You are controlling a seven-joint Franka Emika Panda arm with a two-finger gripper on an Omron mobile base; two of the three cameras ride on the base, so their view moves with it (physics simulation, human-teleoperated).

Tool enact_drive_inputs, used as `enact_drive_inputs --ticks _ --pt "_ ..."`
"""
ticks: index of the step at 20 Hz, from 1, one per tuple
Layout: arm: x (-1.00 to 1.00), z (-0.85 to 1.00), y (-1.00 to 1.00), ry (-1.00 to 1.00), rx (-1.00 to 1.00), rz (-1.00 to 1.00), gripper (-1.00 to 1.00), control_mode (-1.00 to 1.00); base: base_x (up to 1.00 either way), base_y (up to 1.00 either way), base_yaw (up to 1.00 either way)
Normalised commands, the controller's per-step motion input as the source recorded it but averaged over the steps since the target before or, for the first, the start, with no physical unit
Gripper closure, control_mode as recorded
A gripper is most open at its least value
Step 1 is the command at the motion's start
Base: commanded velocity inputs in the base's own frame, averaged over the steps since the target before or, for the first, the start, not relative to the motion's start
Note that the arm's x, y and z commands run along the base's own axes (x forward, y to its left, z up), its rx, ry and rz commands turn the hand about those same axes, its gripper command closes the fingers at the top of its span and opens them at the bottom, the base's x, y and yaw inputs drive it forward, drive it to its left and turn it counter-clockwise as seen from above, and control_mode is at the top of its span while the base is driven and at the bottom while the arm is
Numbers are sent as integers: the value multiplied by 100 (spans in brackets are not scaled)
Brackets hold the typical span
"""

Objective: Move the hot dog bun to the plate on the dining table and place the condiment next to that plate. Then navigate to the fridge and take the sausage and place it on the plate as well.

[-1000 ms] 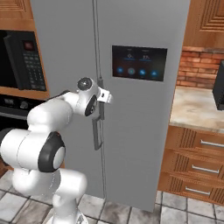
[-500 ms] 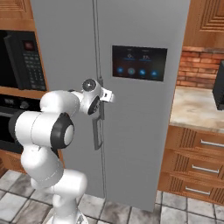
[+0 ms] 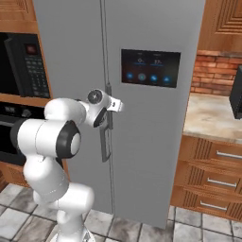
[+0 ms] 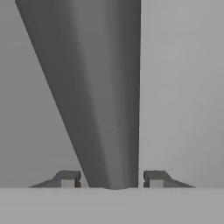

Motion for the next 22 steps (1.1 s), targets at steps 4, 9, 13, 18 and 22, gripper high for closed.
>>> enact_drive_inputs --ticks 4,9,13,18,22 --pt "18 -7 0 7 -1 0 100 -100 0 0 0" --pt "-38 0 -8 0 0 -1 100 -100 0 0 0" --pt "-94 5 -28 0 3 -4 100 -100 0 0 0" --pt "-100 19 -26 0 3 -6 100 -100 0 0 0" --pt "-100 31 -21 0 3 -10 100 -100 0 0 0"
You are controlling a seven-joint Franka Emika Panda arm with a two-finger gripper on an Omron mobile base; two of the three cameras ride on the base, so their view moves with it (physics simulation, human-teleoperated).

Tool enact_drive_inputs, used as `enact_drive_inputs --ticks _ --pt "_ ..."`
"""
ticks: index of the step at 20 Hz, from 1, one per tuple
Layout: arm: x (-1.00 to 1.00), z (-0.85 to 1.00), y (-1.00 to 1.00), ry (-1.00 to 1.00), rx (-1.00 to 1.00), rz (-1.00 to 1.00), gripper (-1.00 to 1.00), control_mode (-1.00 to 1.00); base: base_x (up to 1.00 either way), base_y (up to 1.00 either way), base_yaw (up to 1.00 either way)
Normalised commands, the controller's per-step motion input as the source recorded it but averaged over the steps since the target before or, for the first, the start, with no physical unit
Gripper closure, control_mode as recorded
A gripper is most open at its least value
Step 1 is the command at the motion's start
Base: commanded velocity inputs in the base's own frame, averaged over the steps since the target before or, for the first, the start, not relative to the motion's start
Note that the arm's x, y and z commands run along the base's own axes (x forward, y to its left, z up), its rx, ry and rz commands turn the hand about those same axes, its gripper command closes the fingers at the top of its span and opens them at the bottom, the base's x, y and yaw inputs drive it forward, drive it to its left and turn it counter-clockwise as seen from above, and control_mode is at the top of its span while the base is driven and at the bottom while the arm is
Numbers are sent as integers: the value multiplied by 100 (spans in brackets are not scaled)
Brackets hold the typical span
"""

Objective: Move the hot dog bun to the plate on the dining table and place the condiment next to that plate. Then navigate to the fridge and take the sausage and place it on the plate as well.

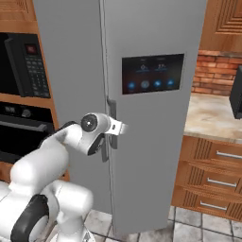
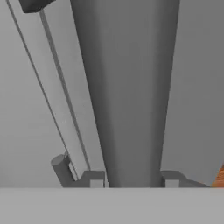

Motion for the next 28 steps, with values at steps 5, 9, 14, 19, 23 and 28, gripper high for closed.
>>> enact_drive_inputs --ticks 5,9,14,19,23,28 --pt "-96 18 -24 0 4 -12 100 -100 0 0 0" --pt "-92 -7 -12 -5 0 -15 100 -100 0 0 0" --pt "-42 1 -5 5 1 -12 -100 -100 0 0 0" --pt "-8 49 -2 22 0 -3 -100 -100 0 0 0" --pt "0 59 16 29 0 -4 -100 -100 0 0 0" --pt "-22 63 33 13 -4 -1 -100 -100 0 0 0"
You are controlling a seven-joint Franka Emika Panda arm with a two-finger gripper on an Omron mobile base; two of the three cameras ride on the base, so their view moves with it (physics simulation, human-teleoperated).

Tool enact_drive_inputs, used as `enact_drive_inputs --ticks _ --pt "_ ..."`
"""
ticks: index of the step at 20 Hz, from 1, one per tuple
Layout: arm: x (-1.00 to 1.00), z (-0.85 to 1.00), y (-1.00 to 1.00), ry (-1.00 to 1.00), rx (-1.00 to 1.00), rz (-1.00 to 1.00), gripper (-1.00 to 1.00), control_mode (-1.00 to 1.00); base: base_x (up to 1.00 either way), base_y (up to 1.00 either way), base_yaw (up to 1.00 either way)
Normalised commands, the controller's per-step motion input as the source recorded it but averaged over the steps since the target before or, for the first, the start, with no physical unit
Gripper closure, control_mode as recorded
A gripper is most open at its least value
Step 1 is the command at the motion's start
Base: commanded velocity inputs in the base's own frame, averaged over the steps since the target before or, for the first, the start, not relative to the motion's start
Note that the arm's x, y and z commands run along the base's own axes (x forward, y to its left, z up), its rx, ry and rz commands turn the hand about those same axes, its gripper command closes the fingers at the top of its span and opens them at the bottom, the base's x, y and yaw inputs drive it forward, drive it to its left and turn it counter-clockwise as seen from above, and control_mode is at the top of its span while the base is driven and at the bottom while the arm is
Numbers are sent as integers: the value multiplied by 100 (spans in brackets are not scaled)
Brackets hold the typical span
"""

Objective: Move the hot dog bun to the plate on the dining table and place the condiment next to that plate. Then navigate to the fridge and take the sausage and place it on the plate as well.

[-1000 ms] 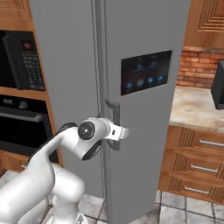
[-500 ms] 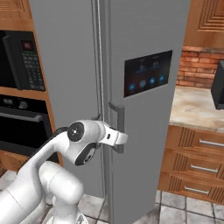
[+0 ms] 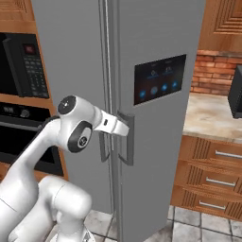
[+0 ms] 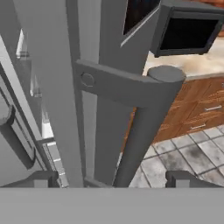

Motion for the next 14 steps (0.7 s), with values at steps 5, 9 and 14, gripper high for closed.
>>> enact_drive_inputs --ticks 5,9,14 --pt "-3 20 82 19 -19 0 -100 -100 0 0 0" --pt "5 4 94 29 -21 2 -100 -100 0 0 0" --pt "52 12 43 26 -10 6 -100 -100 0 0 0"
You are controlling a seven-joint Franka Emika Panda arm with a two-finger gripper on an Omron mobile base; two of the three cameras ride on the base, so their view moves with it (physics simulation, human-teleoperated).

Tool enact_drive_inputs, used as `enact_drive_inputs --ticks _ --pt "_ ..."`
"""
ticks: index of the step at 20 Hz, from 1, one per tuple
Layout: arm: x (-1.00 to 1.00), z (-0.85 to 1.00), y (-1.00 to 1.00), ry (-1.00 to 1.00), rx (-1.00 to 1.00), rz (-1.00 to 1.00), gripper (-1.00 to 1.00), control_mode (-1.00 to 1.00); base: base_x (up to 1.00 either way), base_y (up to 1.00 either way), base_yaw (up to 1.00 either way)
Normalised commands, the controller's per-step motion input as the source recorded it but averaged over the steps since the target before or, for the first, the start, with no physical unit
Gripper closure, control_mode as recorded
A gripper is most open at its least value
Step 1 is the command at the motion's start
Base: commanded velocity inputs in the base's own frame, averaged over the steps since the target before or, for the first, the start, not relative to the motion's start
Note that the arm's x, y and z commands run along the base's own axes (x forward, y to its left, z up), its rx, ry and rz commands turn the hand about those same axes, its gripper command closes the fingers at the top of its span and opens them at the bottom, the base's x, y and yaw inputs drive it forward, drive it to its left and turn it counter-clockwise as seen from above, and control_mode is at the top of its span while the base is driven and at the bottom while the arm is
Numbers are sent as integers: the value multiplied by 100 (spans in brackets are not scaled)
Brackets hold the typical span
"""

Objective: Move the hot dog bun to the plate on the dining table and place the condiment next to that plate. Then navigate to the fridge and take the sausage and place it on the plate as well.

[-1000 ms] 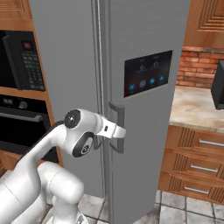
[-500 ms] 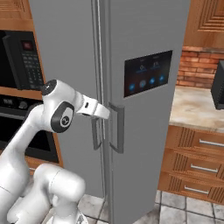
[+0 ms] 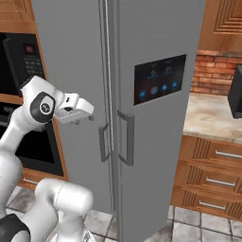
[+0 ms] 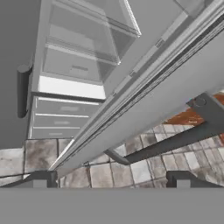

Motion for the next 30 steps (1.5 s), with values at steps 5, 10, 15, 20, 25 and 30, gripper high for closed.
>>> enact_drive_inputs --ticks 5,10,15,20,25,30 --pt "36 -3 0 2 -9 2 -100 -100 0 0 0" --pt "83 0 -4 23 0 0 -100 -100 0 0 0" --pt "49 0 -33 26 0 0 -100 -100 0 0 0" --pt "16 -3 -42 10 0 0 -100 -100 0 0 0" --pt "-8 0 -64 4 0 0 -100 -100 0 0 0" --pt "-66 0 -60 -6 0 0 -100 -100 0 0 0"
